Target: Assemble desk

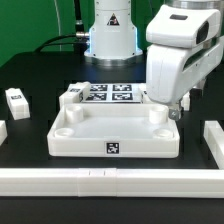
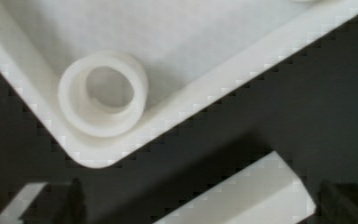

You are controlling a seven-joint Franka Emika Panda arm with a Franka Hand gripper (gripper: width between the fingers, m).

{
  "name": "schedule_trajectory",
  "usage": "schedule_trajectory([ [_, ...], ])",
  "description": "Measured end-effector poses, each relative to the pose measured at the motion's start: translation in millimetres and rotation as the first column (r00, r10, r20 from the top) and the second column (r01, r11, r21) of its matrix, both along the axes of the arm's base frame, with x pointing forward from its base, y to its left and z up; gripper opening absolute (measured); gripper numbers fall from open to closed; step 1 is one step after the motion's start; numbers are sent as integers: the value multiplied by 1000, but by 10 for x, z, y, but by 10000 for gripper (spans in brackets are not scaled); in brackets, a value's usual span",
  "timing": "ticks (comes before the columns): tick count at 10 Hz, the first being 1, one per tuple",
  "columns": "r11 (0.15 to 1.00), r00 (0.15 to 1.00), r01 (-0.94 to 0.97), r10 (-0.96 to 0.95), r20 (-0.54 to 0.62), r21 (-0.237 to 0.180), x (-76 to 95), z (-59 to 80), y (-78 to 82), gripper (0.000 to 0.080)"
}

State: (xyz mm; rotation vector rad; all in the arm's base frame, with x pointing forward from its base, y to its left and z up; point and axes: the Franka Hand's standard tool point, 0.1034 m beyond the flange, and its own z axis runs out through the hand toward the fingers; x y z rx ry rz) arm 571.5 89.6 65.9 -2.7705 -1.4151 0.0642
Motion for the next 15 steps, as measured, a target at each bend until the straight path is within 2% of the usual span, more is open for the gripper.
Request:
schedule_trajectory([
  [8,999,999,-42,42,5,2,-2,0,-24,649],
  [9,979,978,-203,203,52,5,-32,4,-144,649],
  [10,929,926,-370,370,83,-8,-113,13,-288,649],
  [11,898,894,-440,439,87,-13,-174,6,-369,649],
  [15,781,778,-623,624,78,-29,-177,-17,-416,649],
])
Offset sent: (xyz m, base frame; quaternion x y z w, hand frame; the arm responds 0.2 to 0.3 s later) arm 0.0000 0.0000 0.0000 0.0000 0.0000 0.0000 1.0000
